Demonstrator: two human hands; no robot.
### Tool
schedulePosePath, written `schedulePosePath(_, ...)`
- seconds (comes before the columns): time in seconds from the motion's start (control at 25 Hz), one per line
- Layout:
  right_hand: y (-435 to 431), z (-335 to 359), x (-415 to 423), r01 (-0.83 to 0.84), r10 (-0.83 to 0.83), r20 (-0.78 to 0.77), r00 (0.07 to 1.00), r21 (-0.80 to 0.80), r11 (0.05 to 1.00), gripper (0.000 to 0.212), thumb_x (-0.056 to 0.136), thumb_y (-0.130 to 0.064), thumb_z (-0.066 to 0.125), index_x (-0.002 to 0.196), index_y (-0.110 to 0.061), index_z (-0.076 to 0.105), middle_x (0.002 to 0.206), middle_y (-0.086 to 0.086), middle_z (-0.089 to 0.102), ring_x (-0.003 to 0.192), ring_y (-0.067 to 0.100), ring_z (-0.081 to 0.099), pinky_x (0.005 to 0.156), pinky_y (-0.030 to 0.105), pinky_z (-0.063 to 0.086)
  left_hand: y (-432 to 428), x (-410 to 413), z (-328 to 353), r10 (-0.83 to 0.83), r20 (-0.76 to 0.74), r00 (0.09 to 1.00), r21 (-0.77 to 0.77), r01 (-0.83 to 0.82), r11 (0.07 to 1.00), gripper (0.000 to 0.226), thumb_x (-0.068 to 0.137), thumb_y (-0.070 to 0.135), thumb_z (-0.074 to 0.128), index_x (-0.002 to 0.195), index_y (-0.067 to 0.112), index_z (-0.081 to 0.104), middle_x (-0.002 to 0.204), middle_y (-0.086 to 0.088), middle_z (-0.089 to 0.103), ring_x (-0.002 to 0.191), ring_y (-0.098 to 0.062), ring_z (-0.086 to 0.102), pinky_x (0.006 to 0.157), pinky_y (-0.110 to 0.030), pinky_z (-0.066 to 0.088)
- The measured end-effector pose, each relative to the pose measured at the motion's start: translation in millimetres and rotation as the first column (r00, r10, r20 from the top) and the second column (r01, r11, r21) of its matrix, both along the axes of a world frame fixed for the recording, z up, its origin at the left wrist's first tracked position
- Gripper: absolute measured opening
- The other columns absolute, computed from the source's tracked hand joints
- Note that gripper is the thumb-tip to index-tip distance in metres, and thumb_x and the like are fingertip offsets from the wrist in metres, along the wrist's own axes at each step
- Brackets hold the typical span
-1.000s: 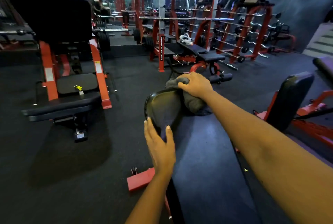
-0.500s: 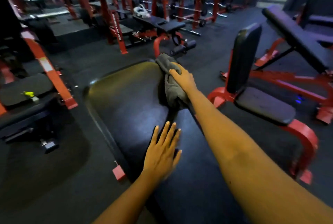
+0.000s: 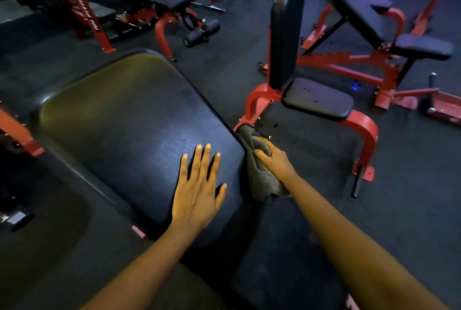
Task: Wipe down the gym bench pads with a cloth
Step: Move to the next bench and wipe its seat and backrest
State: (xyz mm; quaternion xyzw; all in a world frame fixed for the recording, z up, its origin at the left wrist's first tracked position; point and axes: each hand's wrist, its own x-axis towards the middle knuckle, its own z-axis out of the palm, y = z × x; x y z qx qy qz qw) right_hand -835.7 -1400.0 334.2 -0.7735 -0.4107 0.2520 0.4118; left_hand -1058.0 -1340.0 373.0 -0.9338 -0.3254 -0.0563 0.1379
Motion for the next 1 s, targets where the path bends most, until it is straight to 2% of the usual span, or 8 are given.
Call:
schedulePosePath(0.12, -46, -27, -6, 0.103, -0.104, -0.008, 0.995, -0.078, 0.992, 0.052, 0.082, -0.041, 0.045, 0.133, -0.030, 0.047, 0.135, 0.005, 0.053, 0.123, 0.027, 0.049, 0.104, 0.039, 0.038, -26, 11, -4, -0.067, 0.070, 0.995, -0.143, 0.076, 0.987, 0.069, 0.080, 0.042, 0.040, 0.139, 0.007, 0.040, 0.148, -0.020, 0.033, 0.139, -0.035, 0.027, 0.110, -0.053, 0.016)
schedulePosePath(0.2, -68, -41, -10, 0.142, -0.142, 0.009, 0.990, -0.116, 0.983, 0.053, 0.081, -0.043, 0.042, 0.132, -0.031, 0.047, 0.135, 0.005, 0.052, 0.123, 0.025, 0.048, 0.104, 0.042, 0.038, -56, 25, -17, -0.220, 0.033, 0.975, -0.234, 0.221, 0.947, 0.070, 0.078, 0.044, 0.037, 0.137, 0.007, 0.043, 0.146, -0.018, 0.037, 0.138, -0.034, 0.031, 0.109, -0.052, 0.017)
schedulePosePath(0.28, -86, -55, -7, 0.180, -0.185, -0.011, 0.983, -0.180, 0.967, 0.054, 0.081, -0.045, 0.042, 0.133, -0.031, 0.046, 0.134, 0.006, 0.052, 0.122, 0.024, 0.048, 0.103, 0.043, 0.038, -82, 39, -36, -0.355, -0.036, 0.934, -0.297, 0.329, 0.896, 0.069, 0.079, 0.045, 0.046, 0.137, 0.008, 0.044, 0.147, -0.017, 0.036, 0.139, -0.033, 0.028, 0.110, -0.050, 0.014)
schedulePosePath(0.36, -101, -69, -3, 0.204, -0.218, -0.027, 0.976, -0.255, 0.945, 0.053, 0.081, -0.044, 0.042, 0.132, -0.032, 0.046, 0.132, 0.009, 0.052, 0.119, 0.027, 0.049, 0.101, 0.044, 0.040, -92, 44, -52, -0.422, -0.134, 0.896, -0.323, 0.363, 0.874, 0.069, 0.085, 0.044, 0.049, 0.143, 0.009, 0.033, 0.153, -0.016, 0.022, 0.144, -0.032, 0.013, 0.115, -0.049, 0.001)
schedulePosePath(0.44, -123, -89, 7, 0.201, -0.223, -0.041, 0.974, -0.302, 0.932, 0.043, 0.087, -0.032, 0.046, 0.130, -0.031, 0.048, 0.131, 0.011, 0.052, 0.118, 0.029, 0.049, 0.100, 0.045, 0.040, -99, 52, -72, -0.518, -0.205, 0.830, -0.352, 0.431, 0.831, 0.067, 0.093, 0.043, 0.036, 0.149, 0.012, 0.013, 0.157, -0.013, 0.003, 0.145, -0.029, -0.006, 0.113, -0.049, -0.017)
schedulePosePath(0.48, -136, -100, 13, 0.189, -0.212, -0.038, 0.977, -0.320, 0.928, 0.041, 0.089, -0.027, 0.047, 0.130, -0.030, 0.049, 0.131, 0.012, 0.052, 0.119, 0.029, 0.048, 0.100, 0.046, 0.039, -103, 58, -79, -0.563, -0.204, 0.801, -0.360, 0.473, 0.804, 0.066, 0.095, 0.042, 0.032, 0.149, 0.013, 0.008, 0.158, -0.012, 0.001, 0.145, -0.029, -0.008, 0.112, -0.048, -0.020)
schedulePosePath(0.84, -259, -170, 57, 0.099, -0.203, -0.131, 0.970, -0.549, 0.830, 0.043, 0.093, -0.038, 0.049, 0.134, -0.042, 0.041, 0.138, 0.006, 0.045, 0.127, 0.025, 0.041, 0.107, 0.042, 0.032, -168, 112, -140, -0.757, -0.324, 0.567, -0.470, 0.598, 0.649, 0.061, 0.099, 0.041, 0.021, 0.148, 0.013, -0.002, 0.157, -0.012, -0.007, 0.144, -0.028, -0.016, 0.109, -0.047, -0.021)
schedulePosePath(1.0, -274, -179, 60, 0.195, -0.299, -0.162, 0.941, -0.463, 0.865, 0.043, 0.092, -0.032, 0.052, 0.132, -0.043, 0.044, 0.141, 0.000, 0.044, 0.128, 0.024, 0.041, 0.107, 0.043, 0.034, -189, 116, -158, -0.786, -0.337, 0.518, -0.495, 0.612, 0.616, 0.060, 0.099, 0.043, 0.018, 0.148, 0.014, -0.003, 0.157, -0.012, -0.010, 0.143, -0.029, -0.018, 0.107, -0.046, -0.023)
